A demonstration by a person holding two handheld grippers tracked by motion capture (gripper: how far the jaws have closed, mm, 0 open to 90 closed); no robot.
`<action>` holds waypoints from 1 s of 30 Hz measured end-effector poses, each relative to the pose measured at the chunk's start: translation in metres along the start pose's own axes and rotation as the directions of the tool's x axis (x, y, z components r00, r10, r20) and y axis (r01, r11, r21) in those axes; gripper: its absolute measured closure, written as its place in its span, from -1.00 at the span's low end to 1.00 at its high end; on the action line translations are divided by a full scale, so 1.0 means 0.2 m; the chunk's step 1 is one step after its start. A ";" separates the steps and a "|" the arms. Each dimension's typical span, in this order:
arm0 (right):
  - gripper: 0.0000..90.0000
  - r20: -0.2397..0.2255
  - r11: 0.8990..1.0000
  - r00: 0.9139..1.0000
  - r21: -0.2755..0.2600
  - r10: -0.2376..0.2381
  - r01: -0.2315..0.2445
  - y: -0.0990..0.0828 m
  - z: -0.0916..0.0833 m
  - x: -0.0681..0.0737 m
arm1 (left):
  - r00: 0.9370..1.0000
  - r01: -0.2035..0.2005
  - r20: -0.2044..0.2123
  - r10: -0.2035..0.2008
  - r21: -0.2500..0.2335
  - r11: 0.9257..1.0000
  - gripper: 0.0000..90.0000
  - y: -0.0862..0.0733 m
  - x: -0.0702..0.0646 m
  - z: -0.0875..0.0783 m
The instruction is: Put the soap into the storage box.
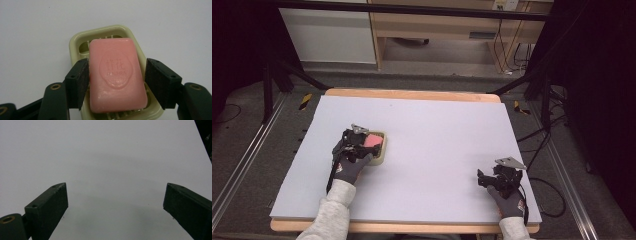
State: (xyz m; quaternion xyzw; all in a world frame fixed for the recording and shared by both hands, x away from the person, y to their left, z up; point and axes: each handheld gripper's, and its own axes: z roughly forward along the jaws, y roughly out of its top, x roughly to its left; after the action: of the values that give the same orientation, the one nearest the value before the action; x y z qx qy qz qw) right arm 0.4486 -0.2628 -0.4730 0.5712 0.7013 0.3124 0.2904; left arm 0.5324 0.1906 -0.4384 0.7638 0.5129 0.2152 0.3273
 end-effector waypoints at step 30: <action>-0.89 0.015 0.999 1.000 -0.027 0.027 -0.027 -0.01 -0.03 -0.03 | 0.993 -0.041 0.107 0.051 -0.098 0.994 -0.47 -0.27 0.18 -0.28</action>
State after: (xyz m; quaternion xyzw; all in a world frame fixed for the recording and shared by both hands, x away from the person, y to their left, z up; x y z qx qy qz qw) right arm 0.4429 -0.2701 -0.4708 0.5789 0.6870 0.3212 0.2994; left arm 0.4746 0.2542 -0.4385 0.7696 0.4655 0.2049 0.3862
